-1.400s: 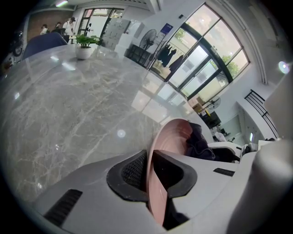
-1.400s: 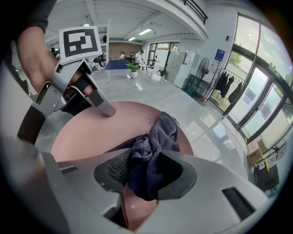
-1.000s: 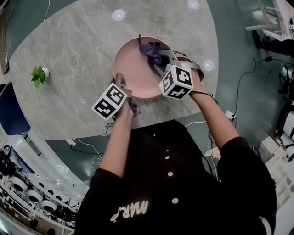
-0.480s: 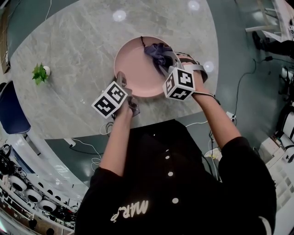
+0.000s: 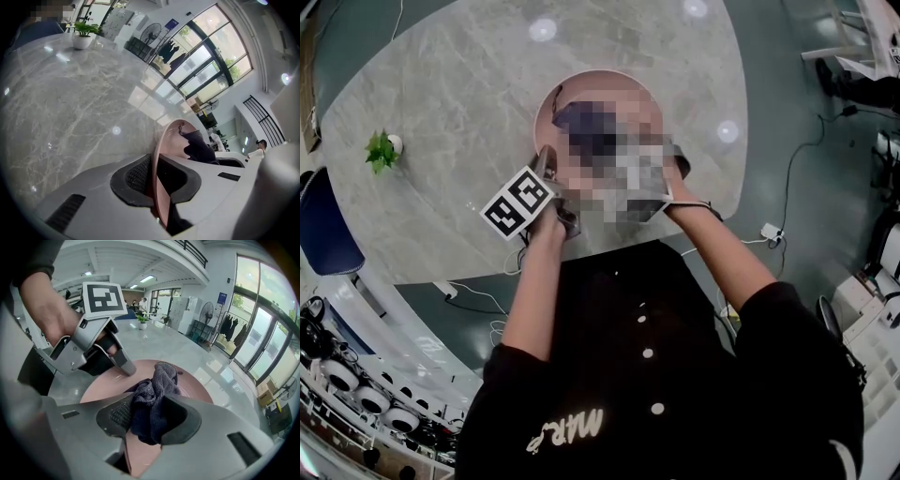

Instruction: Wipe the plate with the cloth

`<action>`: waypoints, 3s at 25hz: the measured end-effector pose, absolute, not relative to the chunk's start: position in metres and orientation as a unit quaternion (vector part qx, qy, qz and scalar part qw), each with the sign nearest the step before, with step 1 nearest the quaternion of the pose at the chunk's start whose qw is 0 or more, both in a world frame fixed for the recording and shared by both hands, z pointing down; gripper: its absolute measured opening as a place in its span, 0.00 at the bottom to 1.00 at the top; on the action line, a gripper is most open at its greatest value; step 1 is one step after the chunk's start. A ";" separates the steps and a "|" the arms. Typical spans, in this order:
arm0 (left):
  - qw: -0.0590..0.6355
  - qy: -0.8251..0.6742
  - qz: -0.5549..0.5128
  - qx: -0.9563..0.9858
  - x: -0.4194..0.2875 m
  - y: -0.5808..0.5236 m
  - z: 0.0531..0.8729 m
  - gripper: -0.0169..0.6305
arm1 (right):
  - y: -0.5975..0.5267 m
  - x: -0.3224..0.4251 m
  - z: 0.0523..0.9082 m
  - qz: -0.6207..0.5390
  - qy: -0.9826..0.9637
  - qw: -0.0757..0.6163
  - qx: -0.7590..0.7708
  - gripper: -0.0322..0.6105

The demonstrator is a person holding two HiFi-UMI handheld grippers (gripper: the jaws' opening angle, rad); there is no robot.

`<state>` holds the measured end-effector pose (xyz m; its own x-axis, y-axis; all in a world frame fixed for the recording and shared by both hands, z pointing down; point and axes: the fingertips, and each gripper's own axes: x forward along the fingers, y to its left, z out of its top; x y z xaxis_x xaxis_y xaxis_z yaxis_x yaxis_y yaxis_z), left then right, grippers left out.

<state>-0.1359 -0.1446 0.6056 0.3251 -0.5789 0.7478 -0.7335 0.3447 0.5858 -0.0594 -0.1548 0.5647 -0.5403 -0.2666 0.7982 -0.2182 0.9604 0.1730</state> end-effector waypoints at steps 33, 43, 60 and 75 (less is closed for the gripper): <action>0.590 -0.571 0.048 0.568 -0.134 -0.141 0.605 0.09 | -0.133 -0.093 0.588 -0.033 -0.883 0.461 0.075 0.27; 0.588 -0.570 0.054 0.571 -0.135 -0.141 0.605 0.09 | -0.132 -0.069 0.589 -0.041 -0.873 0.481 0.068 0.27; 0.581 -0.568 0.072 0.579 -0.134 -0.141 0.604 0.09 | -0.134 -0.030 0.590 -0.027 -0.859 0.506 0.080 0.27; 0.573 -0.571 0.076 0.583 -0.134 -0.140 0.603 0.09 | -0.133 0.011 0.593 -0.036 -0.832 0.549 0.070 0.27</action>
